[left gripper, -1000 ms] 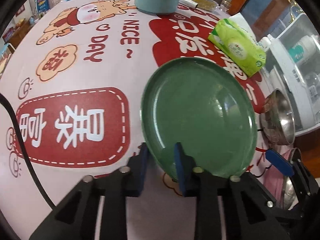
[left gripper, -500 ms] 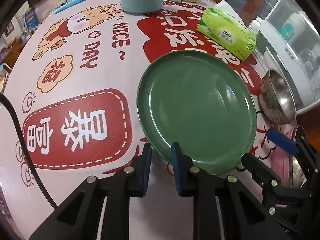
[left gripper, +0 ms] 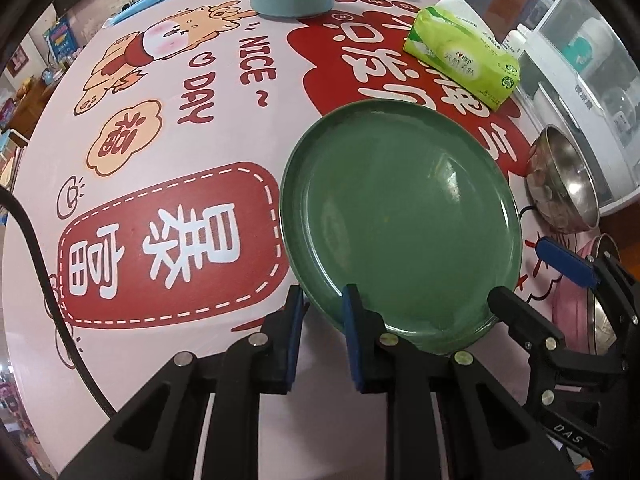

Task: Organize plates and bowls

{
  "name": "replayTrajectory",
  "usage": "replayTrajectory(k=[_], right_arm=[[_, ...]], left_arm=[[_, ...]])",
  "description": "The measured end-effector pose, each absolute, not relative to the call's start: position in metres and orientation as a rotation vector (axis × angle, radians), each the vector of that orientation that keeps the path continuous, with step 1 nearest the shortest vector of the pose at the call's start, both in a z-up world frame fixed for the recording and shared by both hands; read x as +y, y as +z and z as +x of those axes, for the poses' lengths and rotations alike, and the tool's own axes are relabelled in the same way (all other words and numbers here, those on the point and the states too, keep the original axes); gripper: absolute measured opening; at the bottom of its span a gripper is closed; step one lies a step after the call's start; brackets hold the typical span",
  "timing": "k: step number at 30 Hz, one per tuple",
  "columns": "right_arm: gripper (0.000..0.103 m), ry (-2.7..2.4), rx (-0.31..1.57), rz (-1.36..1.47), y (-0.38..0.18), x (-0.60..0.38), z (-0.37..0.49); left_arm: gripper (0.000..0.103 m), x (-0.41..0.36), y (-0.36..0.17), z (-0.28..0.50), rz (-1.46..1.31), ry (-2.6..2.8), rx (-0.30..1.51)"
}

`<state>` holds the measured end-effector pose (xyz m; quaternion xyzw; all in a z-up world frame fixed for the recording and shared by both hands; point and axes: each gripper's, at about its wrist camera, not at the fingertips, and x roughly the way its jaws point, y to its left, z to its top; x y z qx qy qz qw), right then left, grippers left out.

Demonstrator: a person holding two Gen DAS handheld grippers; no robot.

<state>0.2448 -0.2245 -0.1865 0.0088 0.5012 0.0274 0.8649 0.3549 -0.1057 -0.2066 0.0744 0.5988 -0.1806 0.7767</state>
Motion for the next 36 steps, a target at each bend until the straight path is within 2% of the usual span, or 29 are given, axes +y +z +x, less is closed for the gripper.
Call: replayTrajectory(k=[5,24,36], right_arm=[[0.066,0.073,1.044,0.017,-0.187,-0.224,0.245],[0.03,0.135,1.008,0.096,-0.19,-0.237,0.245],[0.027,0.158,0.994,0.119,-0.189,-0.24,0.246]], left_arm=[[0.018,-0.097,-0.206,0.353,0.178,-0.381,1.306],[0.019,-0.089,-0.209,0.351,0.15,-0.375,1.318],[0.021,-0.087,-0.21,0.354,0.113,-0.37,1.3]])
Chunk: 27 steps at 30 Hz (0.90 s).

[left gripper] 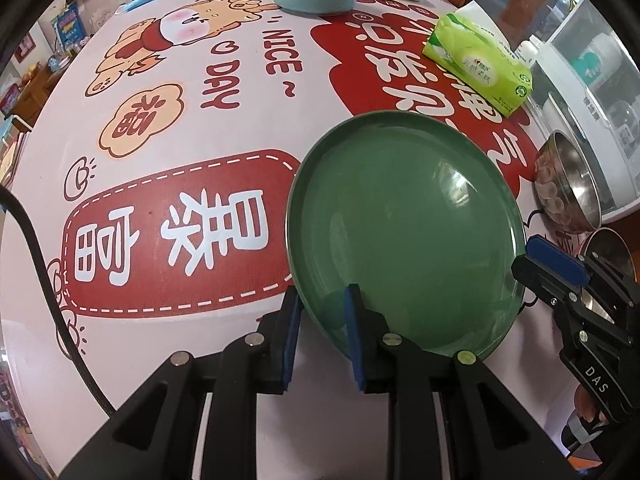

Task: Organize plates and bowls

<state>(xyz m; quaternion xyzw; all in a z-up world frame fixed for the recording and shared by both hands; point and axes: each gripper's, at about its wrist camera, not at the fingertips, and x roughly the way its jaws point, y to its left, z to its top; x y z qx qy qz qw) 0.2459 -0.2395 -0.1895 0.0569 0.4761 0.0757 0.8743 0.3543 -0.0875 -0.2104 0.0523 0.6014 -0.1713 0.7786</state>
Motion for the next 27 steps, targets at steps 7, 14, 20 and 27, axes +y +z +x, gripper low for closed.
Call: replayTrajectory(k=[7,14,20,27], right_arm=[[0.002,0.2,1.035,0.22,-0.197,-0.248,0.249],[0.0,0.27,1.012,0.231,-0.196,-0.236,0.246],[0.0,0.232,1.022,0.251,-0.198,-0.24,0.245],[0.0,0.17,1.018,0.265,-0.198,-0.251,0.244]], left_arm=[[0.021,-0.089,-0.211,0.356,0.102,-0.367,1.284],[0.021,-0.089,-0.211,0.356,0.105,-0.368,1.279],[0.021,-0.088,-0.211,0.357,0.097,-0.366,1.28],[0.021,-0.088,-0.211,0.356,0.097,-0.363,1.281]])
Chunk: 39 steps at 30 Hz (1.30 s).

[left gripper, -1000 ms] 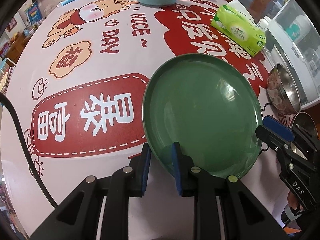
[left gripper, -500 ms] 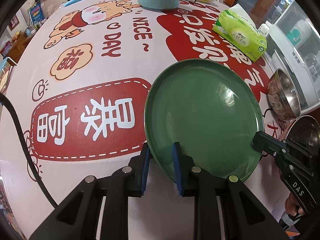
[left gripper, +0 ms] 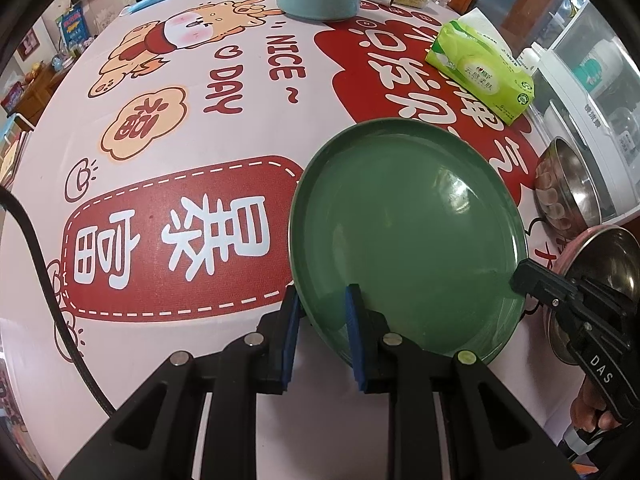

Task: Organize plates and bowls

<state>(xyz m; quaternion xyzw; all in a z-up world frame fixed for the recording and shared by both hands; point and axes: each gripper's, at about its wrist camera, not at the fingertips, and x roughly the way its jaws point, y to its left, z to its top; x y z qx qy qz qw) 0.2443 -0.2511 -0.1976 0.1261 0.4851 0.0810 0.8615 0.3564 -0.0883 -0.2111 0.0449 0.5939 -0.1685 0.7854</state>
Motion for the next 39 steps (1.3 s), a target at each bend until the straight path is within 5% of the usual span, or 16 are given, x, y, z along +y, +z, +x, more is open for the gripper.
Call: replayTrajectory(k=[16,23,39], right_arm=[[0.002,0.089,1.002,0.238,-0.193,-0.257,0.241],[0.024,0.1,1.027,0.313,-0.201,-0.268,0.242],[0.023,0.148,1.027,0.323,-0.213,-0.257,0.246]], left_arm=[[0.021,-0.088,-0.211,0.356,0.1,-0.363,1.28],[0.021,-0.088,-0.211,0.356,0.099,-0.364,1.279],[0.021,-0.089,-0.212,0.356,0.086,-0.359,1.267]])
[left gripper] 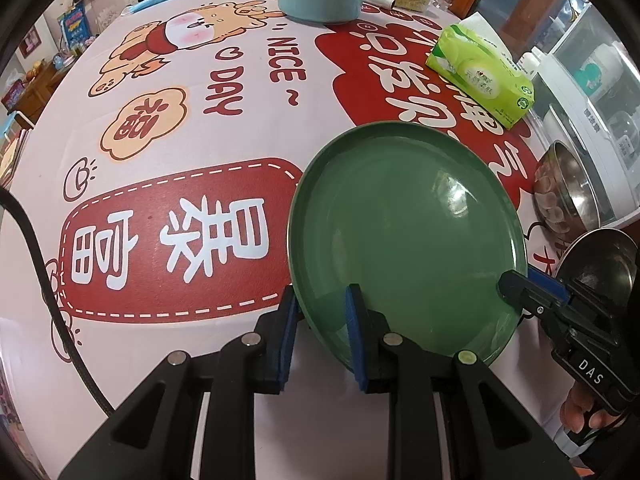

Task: Organize plates and bowls

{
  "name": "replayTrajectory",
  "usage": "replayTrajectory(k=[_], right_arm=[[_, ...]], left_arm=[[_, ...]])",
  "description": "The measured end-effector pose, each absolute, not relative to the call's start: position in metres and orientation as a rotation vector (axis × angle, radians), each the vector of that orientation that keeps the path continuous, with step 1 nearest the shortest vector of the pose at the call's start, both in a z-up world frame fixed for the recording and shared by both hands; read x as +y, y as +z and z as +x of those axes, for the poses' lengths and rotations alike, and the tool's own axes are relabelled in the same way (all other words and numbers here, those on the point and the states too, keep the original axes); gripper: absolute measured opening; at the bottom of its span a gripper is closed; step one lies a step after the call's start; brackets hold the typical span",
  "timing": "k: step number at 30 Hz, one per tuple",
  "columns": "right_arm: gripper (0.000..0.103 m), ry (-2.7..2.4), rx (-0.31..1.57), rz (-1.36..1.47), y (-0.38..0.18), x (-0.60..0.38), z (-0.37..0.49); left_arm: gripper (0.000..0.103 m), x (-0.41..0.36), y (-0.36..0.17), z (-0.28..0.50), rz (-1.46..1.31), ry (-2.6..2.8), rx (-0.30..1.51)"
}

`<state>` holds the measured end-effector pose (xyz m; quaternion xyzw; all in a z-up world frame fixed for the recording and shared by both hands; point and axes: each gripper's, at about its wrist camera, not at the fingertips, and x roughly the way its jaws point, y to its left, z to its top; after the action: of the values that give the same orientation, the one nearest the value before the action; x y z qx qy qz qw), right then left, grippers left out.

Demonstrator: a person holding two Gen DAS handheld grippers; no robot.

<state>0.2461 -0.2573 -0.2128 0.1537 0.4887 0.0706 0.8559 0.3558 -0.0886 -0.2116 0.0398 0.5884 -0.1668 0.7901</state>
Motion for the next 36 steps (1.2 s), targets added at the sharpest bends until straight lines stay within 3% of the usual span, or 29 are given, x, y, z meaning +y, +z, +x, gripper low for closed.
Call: replayTrajectory(k=[3,18,36], right_arm=[[0.016,0.137,1.028,0.334,-0.213,-0.262,0.244],[0.015,0.187,1.034,0.411,-0.205,-0.272,0.225],[0.015,0.214,0.952,0.321,-0.153,-0.274,0.159]], left_arm=[[0.021,-0.088,-0.211,0.354,0.082,-0.354,1.257],[0.021,-0.082,-0.198,0.332,0.084,-0.347,1.263],[0.021,-0.083,-0.147,0.26,0.083,-0.386,1.183]])
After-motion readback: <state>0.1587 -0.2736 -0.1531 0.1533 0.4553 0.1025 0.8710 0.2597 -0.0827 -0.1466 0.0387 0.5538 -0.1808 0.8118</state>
